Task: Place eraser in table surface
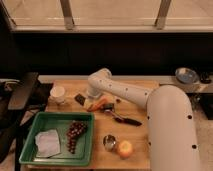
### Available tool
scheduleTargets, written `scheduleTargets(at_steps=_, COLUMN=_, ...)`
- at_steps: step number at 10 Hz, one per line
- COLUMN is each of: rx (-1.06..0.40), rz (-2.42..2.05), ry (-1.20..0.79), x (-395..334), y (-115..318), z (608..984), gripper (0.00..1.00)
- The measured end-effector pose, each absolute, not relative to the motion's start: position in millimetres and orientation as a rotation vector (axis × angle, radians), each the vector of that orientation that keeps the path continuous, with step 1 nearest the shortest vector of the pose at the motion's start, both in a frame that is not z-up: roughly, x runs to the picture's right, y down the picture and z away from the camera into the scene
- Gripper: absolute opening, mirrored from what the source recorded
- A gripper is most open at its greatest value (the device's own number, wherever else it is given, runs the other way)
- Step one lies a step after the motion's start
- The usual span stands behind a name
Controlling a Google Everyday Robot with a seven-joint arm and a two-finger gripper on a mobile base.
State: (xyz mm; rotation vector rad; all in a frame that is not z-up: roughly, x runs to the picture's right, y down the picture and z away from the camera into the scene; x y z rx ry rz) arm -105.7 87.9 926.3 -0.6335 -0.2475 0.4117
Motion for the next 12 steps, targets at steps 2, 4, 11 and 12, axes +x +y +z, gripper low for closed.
scheduleTargets(at_steps=2, rx=-0.654, rz=0.412, ry=-0.241, x=-105, y=95, z=931, gripper=0.63)
scheduleTargets(at_steps=4, rx=-0.665, rz=0.411, ry=-0.241, x=-106, y=98, z=933, gripper=0.47)
scheduleTargets(at_steps=11, rx=-0.643, rz=0.405, ry=-0.285, x=-108, y=89, z=916, gripper=0.0)
scheduleTargets(at_steps=12, rx=-0.636, rz=0.403, ry=-0.303, x=-110, y=84, z=908, gripper=0.0)
